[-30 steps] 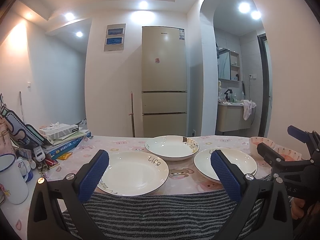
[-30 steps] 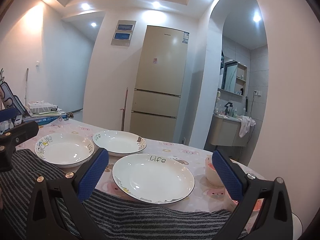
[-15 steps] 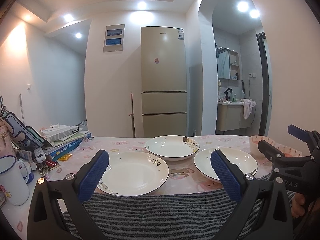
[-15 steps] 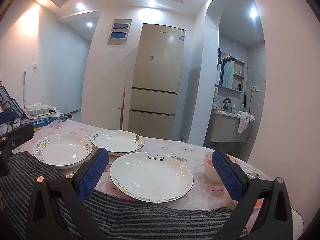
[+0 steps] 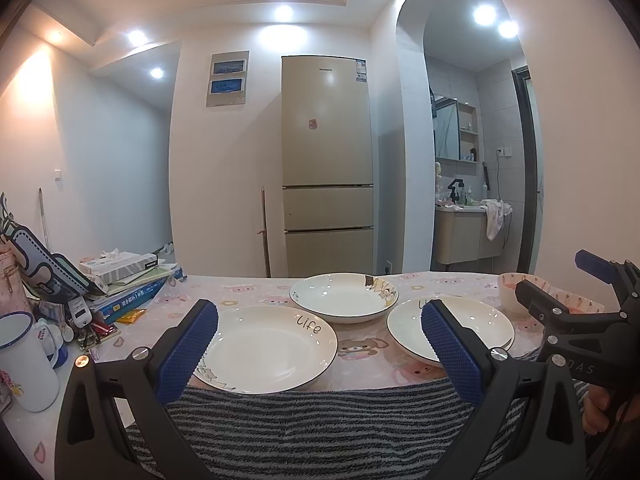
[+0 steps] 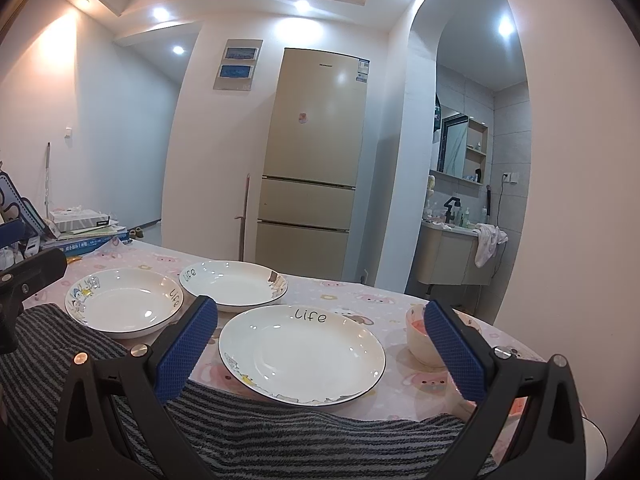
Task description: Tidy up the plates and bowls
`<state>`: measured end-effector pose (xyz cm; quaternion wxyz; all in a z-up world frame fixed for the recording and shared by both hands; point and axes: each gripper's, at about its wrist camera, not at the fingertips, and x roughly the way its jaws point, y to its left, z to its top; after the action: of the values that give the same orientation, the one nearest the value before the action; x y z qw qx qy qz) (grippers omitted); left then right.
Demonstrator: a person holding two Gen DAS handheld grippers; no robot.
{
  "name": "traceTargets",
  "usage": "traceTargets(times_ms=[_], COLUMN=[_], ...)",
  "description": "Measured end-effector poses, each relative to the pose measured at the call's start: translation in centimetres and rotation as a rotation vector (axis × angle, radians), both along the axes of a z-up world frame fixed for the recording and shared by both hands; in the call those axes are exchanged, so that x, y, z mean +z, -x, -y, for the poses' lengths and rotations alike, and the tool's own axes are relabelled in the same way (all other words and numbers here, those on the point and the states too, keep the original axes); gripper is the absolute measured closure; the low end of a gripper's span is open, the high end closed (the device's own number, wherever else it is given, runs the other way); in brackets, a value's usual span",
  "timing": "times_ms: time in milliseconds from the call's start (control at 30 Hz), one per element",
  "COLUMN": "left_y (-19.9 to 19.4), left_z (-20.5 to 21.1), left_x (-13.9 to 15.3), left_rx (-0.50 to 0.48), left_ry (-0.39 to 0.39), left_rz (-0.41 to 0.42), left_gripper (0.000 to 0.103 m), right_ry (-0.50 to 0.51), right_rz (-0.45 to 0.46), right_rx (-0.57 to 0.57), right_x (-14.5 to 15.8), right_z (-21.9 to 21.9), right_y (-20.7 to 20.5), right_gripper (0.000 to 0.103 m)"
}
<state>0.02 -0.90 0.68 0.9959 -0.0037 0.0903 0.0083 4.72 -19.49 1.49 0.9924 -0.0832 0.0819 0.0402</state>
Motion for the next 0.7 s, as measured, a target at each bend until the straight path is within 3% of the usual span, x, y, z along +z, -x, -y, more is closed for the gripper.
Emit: traceTargets(times_ms=[700], left_y=[0.04], left_z=[0.02], left_x=[0.08], left_rx=[-0.001], left_ry=[-0.001], left_rz=[0.002], left_gripper=[0.0], right_ry=[0.001], right_rz=[-0.001], right_rx=[-0.002], right_x=[-0.05], right_z=[0.05], right_y=[-0.05], right_gripper=[0.0])
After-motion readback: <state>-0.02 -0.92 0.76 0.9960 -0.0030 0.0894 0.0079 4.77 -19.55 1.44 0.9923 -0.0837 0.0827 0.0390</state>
